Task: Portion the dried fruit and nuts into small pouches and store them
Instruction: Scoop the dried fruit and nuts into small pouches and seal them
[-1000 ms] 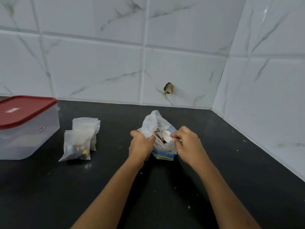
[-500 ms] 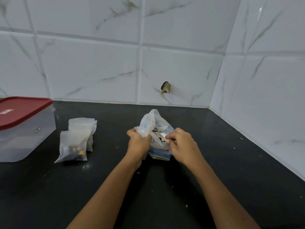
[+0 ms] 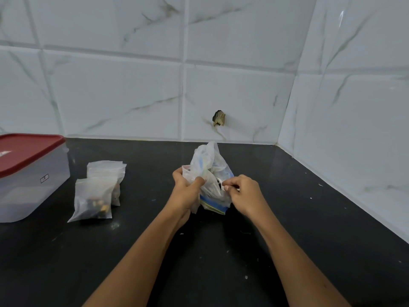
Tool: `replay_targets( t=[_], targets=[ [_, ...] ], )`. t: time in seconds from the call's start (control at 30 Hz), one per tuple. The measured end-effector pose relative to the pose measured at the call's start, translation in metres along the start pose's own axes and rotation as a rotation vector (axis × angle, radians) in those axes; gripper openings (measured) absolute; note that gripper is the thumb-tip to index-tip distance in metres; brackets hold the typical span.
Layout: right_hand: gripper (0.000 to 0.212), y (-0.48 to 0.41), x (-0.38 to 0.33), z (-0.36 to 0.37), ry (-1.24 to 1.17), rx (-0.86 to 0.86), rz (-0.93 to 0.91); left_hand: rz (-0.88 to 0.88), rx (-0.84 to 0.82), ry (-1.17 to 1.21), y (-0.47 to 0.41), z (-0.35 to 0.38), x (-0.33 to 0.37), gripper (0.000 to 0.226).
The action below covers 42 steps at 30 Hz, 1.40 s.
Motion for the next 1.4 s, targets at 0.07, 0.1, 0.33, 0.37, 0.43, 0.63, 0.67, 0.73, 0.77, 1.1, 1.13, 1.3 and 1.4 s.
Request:
replay_targets(
  t=[0.07,0.1,0.33,0.37,0.43,0.63,0.67,0.73,0.77,1.1,1.13,1.3,1.4],
  targets=[
    [0.022,-0.001,0.004,0.000,-0.018,-0.012,0.042,-0.011,-0.030,0.059,0.002,0.002,0.001,0.043],
    [0.022,-0.001,0.006,0.000,-0.032,-0.013,0.057,-0.018,-0.044,0.073,0.002,0.003,0.001,0.043],
    [0.018,-0.002,0.022,-0.001,-0.399,0.031,0.239,-0.026,0.125,-0.134,-0.002,-0.012,0.003,0.051],
    [0.017,-0.002,0.023,0.000,-0.427,0.025,0.259,-0.036,0.143,-0.191,-0.002,-0.015,0.003,0.052],
    [0.018,-0.002,0.020,0.001,-0.347,-0.001,0.233,-0.020,0.138,-0.325,-0.001,-0.016,0.005,0.052],
    [0.025,-0.003,-0.003,0.007,-0.012,-0.014,-0.038,0.094,0.059,-0.560,0.001,-0.012,0.007,0.053],
    [0.025,-0.003,-0.005,0.008,0.040,-0.010,-0.062,0.090,0.037,-0.563,0.001,-0.012,0.007,0.053],
    [0.025,-0.006,-0.003,0.008,0.052,-0.015,-0.056,0.060,-0.004,-0.560,0.001,-0.014,0.005,0.054],
    [0.025,-0.007,0.001,0.006,-0.034,-0.023,-0.010,0.045,-0.014,-0.562,0.000,-0.016,0.005,0.054],
    [0.021,-0.010,0.017,-0.004,-0.484,0.030,0.234,0.347,0.221,-0.633,-0.005,-0.039,0.044,0.083],
    [0.021,-0.009,0.015,-0.006,-0.488,0.037,0.213,0.378,0.164,-0.626,-0.003,-0.033,0.046,0.084],
    [0.021,-0.004,0.001,-0.018,-0.622,0.097,0.071,0.363,0.038,-0.927,-0.004,-0.011,0.037,0.092],
    [0.021,0.000,-0.011,-0.022,-0.729,0.084,-0.004,0.348,0.044,-1.033,-0.005,-0.012,0.034,0.087]
  ],
)
Point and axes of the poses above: each hand's wrist, its own y-axis away from the middle knuckle, its own z-axis out of the palm, x = y × z, the point moved 6 cm from there along -y, towards the middle knuckle, and after that the axes turned 5 degrees about -y, right-handed, at the moved point
